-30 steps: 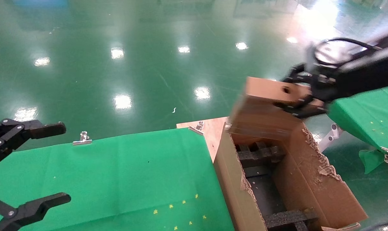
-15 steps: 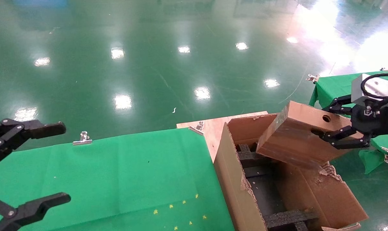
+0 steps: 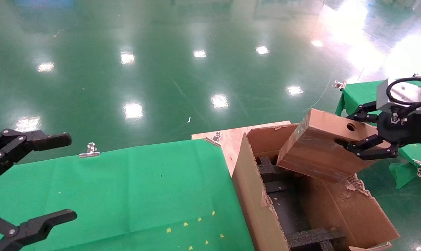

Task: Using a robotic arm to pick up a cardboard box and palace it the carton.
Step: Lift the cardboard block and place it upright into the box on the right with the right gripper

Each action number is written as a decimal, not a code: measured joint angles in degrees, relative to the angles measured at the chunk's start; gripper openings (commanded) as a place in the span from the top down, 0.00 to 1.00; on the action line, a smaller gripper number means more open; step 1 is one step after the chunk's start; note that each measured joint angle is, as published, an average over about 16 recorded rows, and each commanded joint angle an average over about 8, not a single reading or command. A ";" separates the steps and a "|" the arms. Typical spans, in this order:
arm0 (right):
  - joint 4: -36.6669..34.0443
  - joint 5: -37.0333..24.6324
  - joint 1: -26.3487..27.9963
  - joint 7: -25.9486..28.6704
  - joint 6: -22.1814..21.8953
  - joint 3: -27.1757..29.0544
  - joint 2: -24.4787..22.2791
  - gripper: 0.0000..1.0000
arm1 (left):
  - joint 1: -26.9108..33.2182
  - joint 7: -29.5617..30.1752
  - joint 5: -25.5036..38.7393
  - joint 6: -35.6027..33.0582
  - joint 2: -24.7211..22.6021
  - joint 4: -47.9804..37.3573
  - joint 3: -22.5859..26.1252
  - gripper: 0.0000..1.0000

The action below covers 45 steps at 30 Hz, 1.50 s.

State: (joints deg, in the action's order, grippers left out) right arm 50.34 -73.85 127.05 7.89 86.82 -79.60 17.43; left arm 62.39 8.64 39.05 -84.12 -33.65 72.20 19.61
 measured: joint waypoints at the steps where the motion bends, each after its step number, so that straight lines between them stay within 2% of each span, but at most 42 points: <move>1: 0.45 -0.09 -0.47 1.17 -0.86 -0.19 -0.17 1.00 | 0.00 0.00 0.00 0.00 0.00 0.00 0.00 0.00; 7: 5.74 -1.13 -4.06 12.24 -8.20 -1.86 -2.36 1.00 | 0.00 0.00 0.00 0.00 0.00 -0.01 0.00 0.00; 15: 17.77 -4.72 -8.94 33.92 -19.49 -4.72 -6.82 1.00 | 0.00 -0.01 -0.01 0.00 0.00 -0.01 0.01 0.00; 21: 24.32 -8.34 -11.39 48.64 -24.55 -6.76 -8.79 1.00 | 0.01 -0.01 -0.01 0.00 0.00 -0.01 0.01 0.00; 29: 27.01 -13.42 -13.32 61.23 -26.86 -8.81 -8.83 1.00 | 0.01 -0.01 -0.01 0.00 0.01 -0.01 0.02 0.00; 45: 27.17 -23.85 -15.05 77.10 -27.78 -11.18 -5.91 1.00 | 0.01 -0.02 -0.02 0.01 0.01 -0.01 0.03 0.00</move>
State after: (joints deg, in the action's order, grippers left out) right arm 77.51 -97.70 112.00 84.99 59.03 -90.78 11.51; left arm 62.40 8.62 39.03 -84.12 -33.64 72.19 19.64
